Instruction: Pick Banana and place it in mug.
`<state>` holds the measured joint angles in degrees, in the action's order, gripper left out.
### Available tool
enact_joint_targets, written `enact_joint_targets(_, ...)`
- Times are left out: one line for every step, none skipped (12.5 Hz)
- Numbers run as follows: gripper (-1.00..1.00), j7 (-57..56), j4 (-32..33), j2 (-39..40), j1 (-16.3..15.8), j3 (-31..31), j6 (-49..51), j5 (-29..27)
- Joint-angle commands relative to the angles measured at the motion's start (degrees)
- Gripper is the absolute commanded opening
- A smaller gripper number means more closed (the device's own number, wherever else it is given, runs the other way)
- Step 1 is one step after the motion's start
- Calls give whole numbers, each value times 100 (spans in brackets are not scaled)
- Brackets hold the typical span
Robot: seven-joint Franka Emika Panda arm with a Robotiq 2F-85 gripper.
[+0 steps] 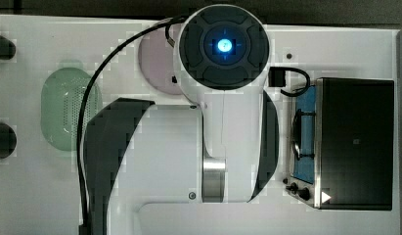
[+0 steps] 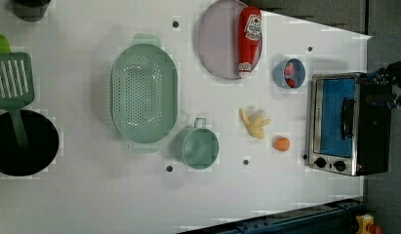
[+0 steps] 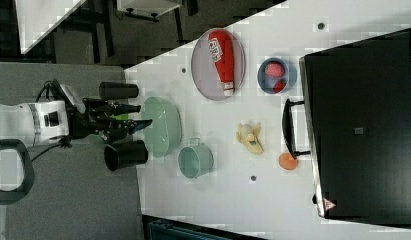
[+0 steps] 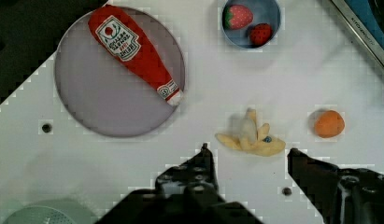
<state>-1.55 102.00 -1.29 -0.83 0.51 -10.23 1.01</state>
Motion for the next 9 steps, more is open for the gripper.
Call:
enact_joint_targets(59, -23, 488, -1617, 65, 219, 1235, -52)
enact_joint_targets(81, -23, 502, -1612, 65, 219, 1235, -52)
enact_joint_targets(99, -23, 524, -1602, 65, 218, 1236, -52)
enact_joint_targets(100, -26, 590, -1580, 64, 214, 1233, -52)
enact_joint_targets(100, -34, 714, -1538, 62, 209, 1209, -52)
enact_joint_targets(100, -40, 886, -1483, 59, 208, 1109, -52)
enact_joint_targets(100, -59, 1094, -1417, 57, 208, 916, -52)
enact_joint_targets(100, -111, 1332, -1345, 57, 208, 651, -52)
enact_joint_targets(100, -231, 1580, -1268, 56, 208, 322, -52)
